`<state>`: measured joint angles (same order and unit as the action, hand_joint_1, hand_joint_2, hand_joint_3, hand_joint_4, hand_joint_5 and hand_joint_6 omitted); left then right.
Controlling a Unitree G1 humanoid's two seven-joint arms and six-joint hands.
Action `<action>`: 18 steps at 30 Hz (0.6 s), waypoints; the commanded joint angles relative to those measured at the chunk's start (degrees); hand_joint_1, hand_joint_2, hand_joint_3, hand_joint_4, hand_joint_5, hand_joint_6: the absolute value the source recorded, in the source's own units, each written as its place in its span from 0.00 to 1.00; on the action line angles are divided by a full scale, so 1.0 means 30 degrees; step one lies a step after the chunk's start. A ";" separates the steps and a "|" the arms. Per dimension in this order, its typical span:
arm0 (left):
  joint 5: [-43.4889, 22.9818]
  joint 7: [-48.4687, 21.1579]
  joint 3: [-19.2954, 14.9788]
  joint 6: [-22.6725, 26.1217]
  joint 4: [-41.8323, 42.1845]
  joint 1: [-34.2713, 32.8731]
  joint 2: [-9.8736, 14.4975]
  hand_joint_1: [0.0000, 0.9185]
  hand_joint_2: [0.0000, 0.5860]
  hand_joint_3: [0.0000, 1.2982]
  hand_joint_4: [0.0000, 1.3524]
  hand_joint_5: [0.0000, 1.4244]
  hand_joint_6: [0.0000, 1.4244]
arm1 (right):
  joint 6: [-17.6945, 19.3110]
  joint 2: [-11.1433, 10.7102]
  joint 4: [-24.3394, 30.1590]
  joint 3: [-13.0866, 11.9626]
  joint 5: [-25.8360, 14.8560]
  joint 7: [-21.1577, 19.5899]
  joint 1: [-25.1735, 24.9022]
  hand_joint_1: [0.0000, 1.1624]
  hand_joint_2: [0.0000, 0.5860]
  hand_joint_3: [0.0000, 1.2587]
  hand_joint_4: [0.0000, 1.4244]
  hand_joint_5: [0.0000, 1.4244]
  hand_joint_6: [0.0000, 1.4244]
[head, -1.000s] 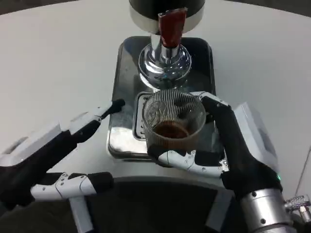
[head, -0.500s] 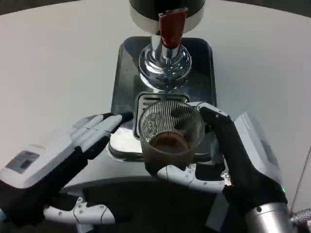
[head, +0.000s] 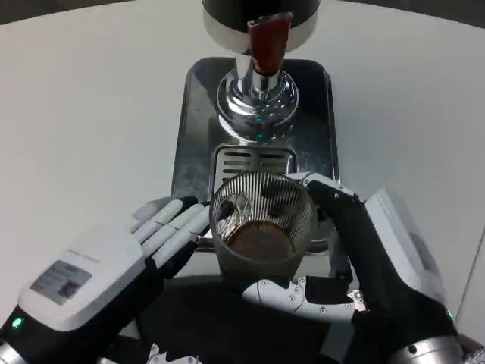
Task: Grasp the cup under the faucet to collect the drink, then remove the cup.
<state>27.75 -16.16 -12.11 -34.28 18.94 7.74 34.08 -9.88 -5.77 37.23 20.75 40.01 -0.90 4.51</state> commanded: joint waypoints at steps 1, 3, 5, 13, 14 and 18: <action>0.0869 0.0195 0.0436 0.0830 0.1072 0.0851 -0.0483 0.35 0.20 0.00 0.00 0.00 0.00 | 0.0974 -0.0189 0.1166 0.0252 -0.0049 0.0303 0.0672 0.87 0.25 0.77 0.80 0.80 0.97; 0.1148 0.0236 0.0546 0.1184 0.1503 0.1110 -0.0714 0.37 0.20 0.00 0.00 0.00 0.00 | 0.1030 -0.0271 0.1381 0.0281 -0.0062 0.0429 0.0921 0.87 0.25 0.77 0.80 0.80 0.97; 0.1340 0.0267 0.0619 0.1503 0.1871 0.1379 -0.0871 0.37 0.20 0.00 0.00 0.00 0.00 | 0.1152 -0.0386 0.1608 0.0311 -0.0087 0.0553 0.1226 0.87 0.25 0.77 0.80 0.80 0.97; 0.1676 0.0267 0.0694 0.2438 0.3004 0.2478 -0.1339 0.38 0.21 0.00 0.00 0.00 0.00 | 0.1512 -0.0762 0.2485 0.0312 -0.0212 0.1084 0.2360 0.87 0.25 0.77 0.80 0.81 0.97; 0.1685 0.0274 0.0693 0.2510 0.3076 0.2561 -0.1359 0.38 0.21 0.00 0.00 0.00 0.00 | 0.1547 -0.0797 0.2581 0.0305 -0.0243 0.1155 0.2492 0.87 0.25 0.77 0.80 0.81 0.97; 0.1770 0.0356 0.0647 0.2808 0.3458 0.3061 -0.1490 0.38 0.21 0.00 0.00 0.00 0.00 | 0.1732 -0.0996 0.2998 0.0260 -0.0413 0.1430 0.3140 0.87 0.25 0.78 0.80 0.81 0.97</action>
<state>32.15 -15.78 -10.23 -26.52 28.13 15.15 30.17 -7.17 -8.52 43.72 21.30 39.76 3.00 12.31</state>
